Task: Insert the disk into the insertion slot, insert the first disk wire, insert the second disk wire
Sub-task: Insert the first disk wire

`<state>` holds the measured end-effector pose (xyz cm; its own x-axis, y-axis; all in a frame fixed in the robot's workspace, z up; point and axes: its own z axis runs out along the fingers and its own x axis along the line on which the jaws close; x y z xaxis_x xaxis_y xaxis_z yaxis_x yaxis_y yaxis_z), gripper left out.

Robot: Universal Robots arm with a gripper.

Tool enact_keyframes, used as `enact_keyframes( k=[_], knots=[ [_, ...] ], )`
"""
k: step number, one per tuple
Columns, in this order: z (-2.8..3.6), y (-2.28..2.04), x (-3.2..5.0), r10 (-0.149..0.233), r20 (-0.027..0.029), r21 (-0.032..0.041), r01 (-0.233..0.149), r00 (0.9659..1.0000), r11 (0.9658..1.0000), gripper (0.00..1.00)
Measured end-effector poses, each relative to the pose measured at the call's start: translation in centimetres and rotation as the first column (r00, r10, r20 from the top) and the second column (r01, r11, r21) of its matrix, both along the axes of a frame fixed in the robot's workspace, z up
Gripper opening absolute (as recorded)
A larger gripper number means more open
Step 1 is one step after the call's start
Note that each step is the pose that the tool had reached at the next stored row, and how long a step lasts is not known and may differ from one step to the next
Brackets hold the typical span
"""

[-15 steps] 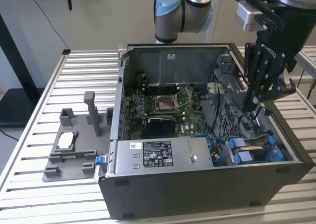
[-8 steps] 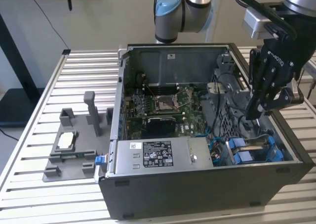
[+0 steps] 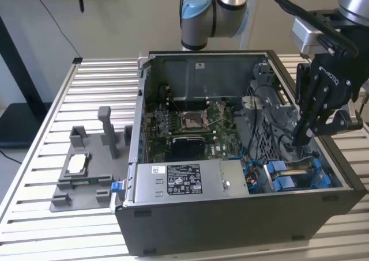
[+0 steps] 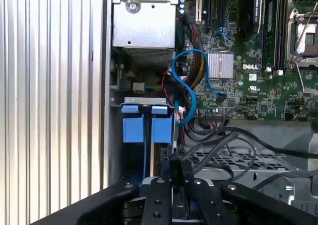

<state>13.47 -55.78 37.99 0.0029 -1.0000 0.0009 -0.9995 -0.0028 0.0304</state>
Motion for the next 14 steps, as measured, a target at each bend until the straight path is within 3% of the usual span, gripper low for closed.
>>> enact_keyframes(
  k=[14],
  knots=[
    [-1.05, -1.02, 2.0, -0.001, -0.0002, 0.0, 0.001, 1.0, 1.0, 0.19]
  ],
)
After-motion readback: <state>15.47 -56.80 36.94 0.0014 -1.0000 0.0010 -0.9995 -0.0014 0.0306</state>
